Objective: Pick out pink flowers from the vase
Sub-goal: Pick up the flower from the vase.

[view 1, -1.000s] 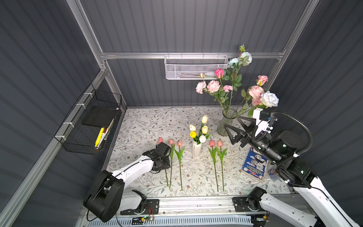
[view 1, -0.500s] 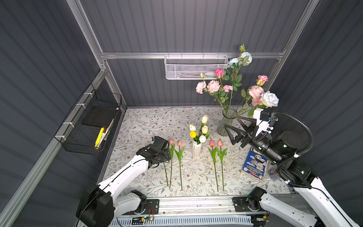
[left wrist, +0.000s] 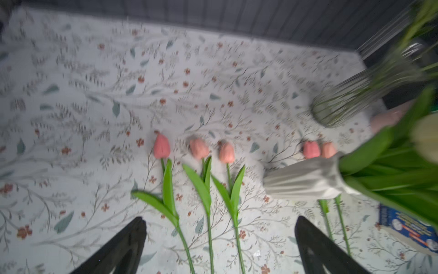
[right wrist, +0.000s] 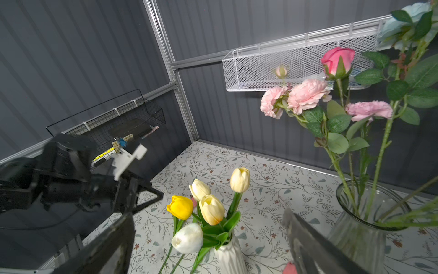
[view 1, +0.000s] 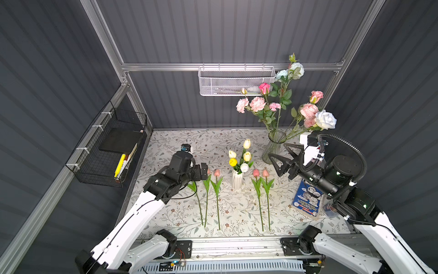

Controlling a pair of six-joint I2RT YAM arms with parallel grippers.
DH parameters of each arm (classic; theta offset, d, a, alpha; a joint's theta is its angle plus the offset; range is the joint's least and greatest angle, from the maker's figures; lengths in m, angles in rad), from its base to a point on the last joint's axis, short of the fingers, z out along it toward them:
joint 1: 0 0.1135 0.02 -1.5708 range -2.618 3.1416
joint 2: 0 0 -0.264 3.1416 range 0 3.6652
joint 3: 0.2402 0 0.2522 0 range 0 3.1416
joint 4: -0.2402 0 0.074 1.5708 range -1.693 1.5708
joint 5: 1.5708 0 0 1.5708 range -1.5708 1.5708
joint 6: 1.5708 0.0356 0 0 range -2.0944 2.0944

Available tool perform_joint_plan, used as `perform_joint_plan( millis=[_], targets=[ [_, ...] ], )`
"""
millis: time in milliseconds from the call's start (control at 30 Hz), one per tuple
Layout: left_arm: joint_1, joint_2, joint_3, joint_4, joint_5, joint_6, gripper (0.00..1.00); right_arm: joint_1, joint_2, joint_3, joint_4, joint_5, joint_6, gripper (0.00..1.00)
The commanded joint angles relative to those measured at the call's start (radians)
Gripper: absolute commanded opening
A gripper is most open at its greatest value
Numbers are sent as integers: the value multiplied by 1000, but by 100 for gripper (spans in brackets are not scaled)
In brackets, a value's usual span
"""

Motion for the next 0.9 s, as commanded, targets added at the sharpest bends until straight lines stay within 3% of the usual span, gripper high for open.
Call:
perform_joint_plan(
  millis=[0,100,167,300,400,467,567,700,867],
  targets=[
    [-5,-15,66,55,142,262,99,1,-10,59,-141,0,-44,99],
    [-5,-35,61,67,226,317,99,-1,26,129,-279,233,-3,99],
    [-5,-64,36,104,216,287,99,-4,51,177,-344,389,-11,99],
    [-5,-160,-68,306,163,257,99,-9,92,236,-317,475,-72,99],
    [-5,-185,-95,378,166,231,99,-7,183,371,-401,405,-152,99],
    [-5,-161,-71,354,172,231,99,-7,193,379,-354,354,-197,97],
    [-5,-119,-48,351,172,221,100,-14,250,399,-355,375,-195,96],
    [-5,-132,-121,388,183,222,99,-33,304,322,-282,362,-148,90],
    [-5,-202,-259,444,225,240,99,-157,396,265,-160,239,-187,78]
  ],
)
